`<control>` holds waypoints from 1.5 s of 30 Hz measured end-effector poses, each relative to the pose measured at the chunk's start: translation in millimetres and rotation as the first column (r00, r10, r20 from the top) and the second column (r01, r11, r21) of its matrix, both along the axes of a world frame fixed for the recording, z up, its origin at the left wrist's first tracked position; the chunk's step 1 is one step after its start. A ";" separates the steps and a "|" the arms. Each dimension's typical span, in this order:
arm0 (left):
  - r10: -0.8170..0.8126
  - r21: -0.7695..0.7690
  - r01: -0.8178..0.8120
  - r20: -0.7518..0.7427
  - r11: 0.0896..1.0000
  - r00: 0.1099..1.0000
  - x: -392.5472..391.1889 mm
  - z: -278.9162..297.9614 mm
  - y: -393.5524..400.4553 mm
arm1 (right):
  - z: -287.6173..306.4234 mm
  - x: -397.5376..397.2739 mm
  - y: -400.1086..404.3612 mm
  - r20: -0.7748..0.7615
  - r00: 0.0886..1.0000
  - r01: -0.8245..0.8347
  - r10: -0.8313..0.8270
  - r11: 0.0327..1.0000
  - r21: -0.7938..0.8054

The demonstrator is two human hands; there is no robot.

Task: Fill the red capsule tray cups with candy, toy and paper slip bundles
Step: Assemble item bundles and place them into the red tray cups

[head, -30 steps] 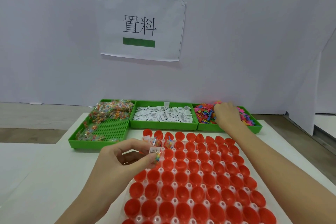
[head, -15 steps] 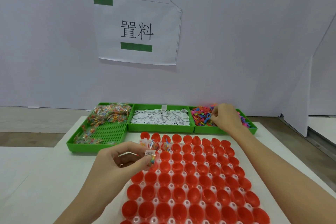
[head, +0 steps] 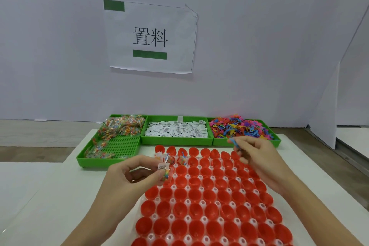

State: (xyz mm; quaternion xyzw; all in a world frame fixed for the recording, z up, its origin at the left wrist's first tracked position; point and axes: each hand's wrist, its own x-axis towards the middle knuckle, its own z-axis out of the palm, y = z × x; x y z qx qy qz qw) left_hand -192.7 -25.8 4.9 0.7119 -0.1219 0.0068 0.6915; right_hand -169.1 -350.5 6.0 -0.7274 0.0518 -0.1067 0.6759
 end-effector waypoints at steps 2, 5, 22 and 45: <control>0.004 -0.004 -0.004 -0.007 1.000 1.000 -0.2 -1.0 0.0 | 1.0 -17.8 8.2 -0.002 0.999 -0.041 0.041 0.998 0.045; -0.002 0.000 0.002 -0.018 1.000 1.000 -1.8 -2.6 -0.6 | 14.0 -31.4 21.0 0.069 0.997 -0.037 0.033 0.998 0.057; -0.127 0.014 0.127 0.077 0.992 0.989 -20.8 -12.6 -26.2 | 8.9 -62.8 83.6 0.092 0.900 -0.370 0.427 0.857 -0.358; -0.119 0.264 0.036 0.308 0.964 0.944 34.7 15.9 -58.3 | 33.8 -19.7 60.3 0.069 0.924 -0.291 0.375 0.810 -0.510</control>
